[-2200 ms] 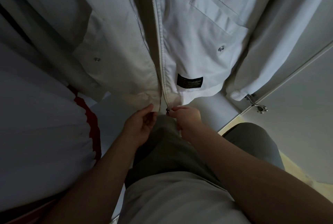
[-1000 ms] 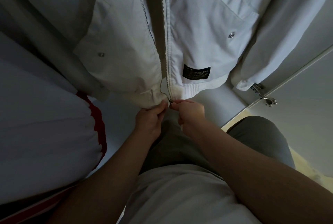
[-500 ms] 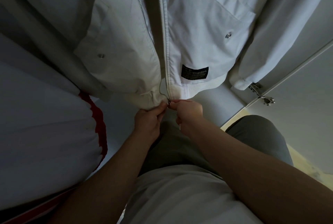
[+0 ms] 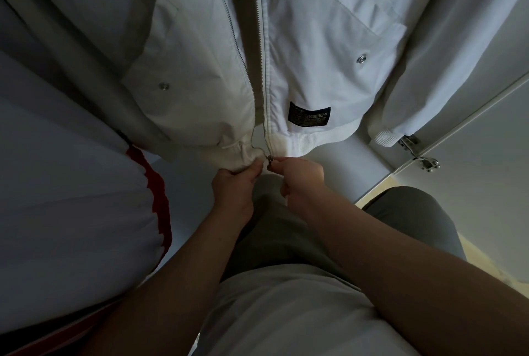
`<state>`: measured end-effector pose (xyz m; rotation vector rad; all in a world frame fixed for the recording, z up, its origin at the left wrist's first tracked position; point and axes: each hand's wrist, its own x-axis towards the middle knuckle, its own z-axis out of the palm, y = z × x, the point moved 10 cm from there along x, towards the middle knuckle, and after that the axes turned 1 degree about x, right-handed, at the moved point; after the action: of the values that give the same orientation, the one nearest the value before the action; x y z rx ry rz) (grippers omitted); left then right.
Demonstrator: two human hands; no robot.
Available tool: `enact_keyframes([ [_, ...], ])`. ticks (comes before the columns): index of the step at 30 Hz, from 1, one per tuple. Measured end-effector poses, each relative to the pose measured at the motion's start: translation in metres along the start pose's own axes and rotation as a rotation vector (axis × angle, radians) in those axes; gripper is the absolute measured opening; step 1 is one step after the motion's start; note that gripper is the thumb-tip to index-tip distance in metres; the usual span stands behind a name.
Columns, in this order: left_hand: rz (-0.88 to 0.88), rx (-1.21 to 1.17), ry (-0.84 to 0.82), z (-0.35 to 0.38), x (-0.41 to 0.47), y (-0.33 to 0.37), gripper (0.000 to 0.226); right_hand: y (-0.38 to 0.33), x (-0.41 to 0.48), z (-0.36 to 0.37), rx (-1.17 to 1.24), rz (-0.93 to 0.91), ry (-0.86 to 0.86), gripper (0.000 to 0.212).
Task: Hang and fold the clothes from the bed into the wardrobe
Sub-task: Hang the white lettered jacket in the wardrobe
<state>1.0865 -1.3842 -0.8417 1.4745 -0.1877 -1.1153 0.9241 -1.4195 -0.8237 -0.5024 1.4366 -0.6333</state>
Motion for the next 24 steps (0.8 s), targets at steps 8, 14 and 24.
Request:
enact_keyframes([
  [8, 0.004, -0.018, -0.04, 0.005, -0.004, 0.005, 0.018, 0.0, -0.013, 0.002, 0.064, 0.048, -0.056, 0.018],
  [14, 0.028, -0.007, -0.054, 0.009, -0.008, 0.004, 0.028, 0.0, -0.016, 0.004, 0.099, 0.054, -0.06, 0.023],
  [24, 0.028, 0.022, -0.001, 0.002, -0.003, 0.003, 0.024, 0.0, -0.017, -0.002, 0.094, 0.061, -0.027, 0.025],
])
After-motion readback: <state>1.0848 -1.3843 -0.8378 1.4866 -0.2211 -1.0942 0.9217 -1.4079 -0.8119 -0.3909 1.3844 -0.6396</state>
